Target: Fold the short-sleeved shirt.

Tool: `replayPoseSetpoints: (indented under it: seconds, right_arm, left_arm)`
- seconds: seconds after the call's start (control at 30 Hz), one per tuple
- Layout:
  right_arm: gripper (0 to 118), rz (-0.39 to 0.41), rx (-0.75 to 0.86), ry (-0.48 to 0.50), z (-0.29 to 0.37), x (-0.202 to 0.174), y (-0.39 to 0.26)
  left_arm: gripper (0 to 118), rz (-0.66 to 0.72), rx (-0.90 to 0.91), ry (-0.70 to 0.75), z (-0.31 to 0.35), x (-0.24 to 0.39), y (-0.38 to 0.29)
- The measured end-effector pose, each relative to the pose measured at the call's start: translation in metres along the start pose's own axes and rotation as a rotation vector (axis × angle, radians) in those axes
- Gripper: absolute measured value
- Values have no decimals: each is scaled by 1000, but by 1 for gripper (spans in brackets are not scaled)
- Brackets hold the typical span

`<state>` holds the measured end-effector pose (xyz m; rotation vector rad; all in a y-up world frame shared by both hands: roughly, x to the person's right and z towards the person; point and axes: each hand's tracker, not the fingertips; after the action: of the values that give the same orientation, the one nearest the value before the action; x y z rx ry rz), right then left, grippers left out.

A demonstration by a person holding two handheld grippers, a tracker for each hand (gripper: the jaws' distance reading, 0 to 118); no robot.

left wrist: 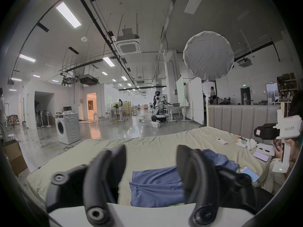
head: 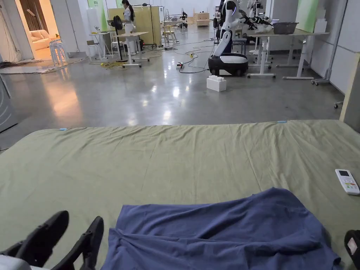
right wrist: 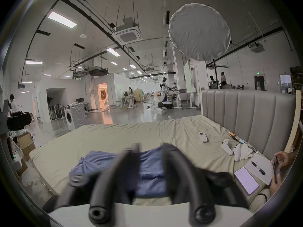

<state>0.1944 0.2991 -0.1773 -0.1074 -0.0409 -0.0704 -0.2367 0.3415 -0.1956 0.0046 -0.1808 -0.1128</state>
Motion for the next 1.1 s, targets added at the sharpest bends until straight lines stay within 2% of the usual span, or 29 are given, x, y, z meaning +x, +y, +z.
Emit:
replayPoseSetpoints:
  seconds: [0.07, 0.13, 0.17, 0.23, 0.27, 0.43, 0.57, 0.73, 0.77, 0.83, 0.87, 1.0, 1.1]
  right_arm:
    - [2, 7, 17, 15, 8, -1, 4]
    - [0, -11, -14, 17, 14, -3, 5]
    - [0, 26, 30, 22, 17, -3, 9]
    - [0, -30, -22, 24, 19, -3, 9]
    - [0, 13, 25, 34, 21, -6, 13]
    - [0, 22, 0, 31, 19, -8, 11]
    - [0, -43, -44, 55, 14, -2, -1]
    - [0, -28, -111, 55, 9, -2, -17]
    - [0, -28, -130, 58, 6, -2, -20]
    - [0, -23, -161, 51, 4, -2, -27]
    - [0, -20, -177, 49, 1, -2, -30]
    - [0, -24, -226, 34, -6, -1, -41]
    - [0, -39, -260, 18, -7, 6, -53]
  left_arm:
    - [0, 16, -7, -21, 10, 4, 3]
    - [0, 73, -27, -111, 12, 6, 1]
    - [0, 104, -49, -111, 15, 5, 1]
    - [0, 91, -55, -90, 13, 4, -3]
    - [0, 90, -73, -66, 10, 4, -5]
    - [0, 150, -121, -44, 0, -14, -12]
    - [0, 203, -207, -7, -25, -33, -41]
    - [1, 354, -389, -26, -74, -61, -103]
    - [15, 361, -439, -30, -88, -65, -121]
    - [60, 386, -555, -37, -120, -70, -152]
    - [78, 400, -605, -50, -134, -72, -168]
    - [79, 439, -777, -4, -187, -79, -215]
    - [77, 407, -847, 40, -215, -79, -235]
